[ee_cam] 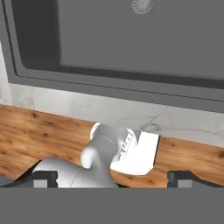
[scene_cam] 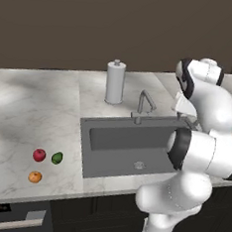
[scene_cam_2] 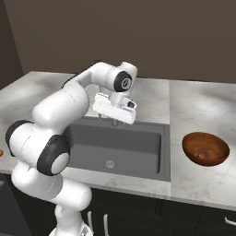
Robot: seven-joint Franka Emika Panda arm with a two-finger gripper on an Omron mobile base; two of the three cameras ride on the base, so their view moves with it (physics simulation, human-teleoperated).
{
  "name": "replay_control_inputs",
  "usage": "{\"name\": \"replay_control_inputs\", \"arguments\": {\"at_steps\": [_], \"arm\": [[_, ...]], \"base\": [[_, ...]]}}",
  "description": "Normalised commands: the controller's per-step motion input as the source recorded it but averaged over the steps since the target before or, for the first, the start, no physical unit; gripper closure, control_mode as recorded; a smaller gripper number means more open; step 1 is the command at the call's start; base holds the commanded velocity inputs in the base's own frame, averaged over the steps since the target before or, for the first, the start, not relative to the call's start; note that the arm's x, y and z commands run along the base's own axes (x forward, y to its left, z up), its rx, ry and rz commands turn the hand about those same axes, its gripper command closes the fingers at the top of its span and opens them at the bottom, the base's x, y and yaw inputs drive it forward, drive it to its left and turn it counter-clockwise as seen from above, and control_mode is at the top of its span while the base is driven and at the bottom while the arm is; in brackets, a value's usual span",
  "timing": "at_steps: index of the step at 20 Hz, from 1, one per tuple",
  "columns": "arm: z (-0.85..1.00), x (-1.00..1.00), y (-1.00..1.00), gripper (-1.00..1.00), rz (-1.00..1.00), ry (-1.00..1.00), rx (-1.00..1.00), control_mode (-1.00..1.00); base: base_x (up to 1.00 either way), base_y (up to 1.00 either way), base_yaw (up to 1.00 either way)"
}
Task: There is a mixed pile of frozen fruits and vegetables on the counter. Locate all the frozen vegetables and place the items in a bowl on the counter. Take all the frozen fruits and defrost them in a running sink.
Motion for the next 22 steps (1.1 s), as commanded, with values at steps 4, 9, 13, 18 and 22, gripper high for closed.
{"name": "replay_control_inputs", "arguments": {"at_steps": [4,9,13,18,22], "arm": [[0.0,-0.15,0.89,-1.0,0.06,-0.03,0.0,-1.0],[-0.02,-0.05,1.0,-1.0,0.07,-0.01,0.0,-1.0],[-0.08,0.05,1.0,-1.0,0.01,0.01,0.0,-1.0],[-0.18,0.15,1.0,-1.0,0.01,0.04,0.0,-1.0],[-0.25,0.19,1.0,-1.0,0.02,0.03,0.0,-1.0]], "base": [[0.0,0.0,0.0],[0.0,0.0,0.0],[0.0,0.0,0.0],[0.0,0.0,0.0],[0.0,0.0,0.0]]}}
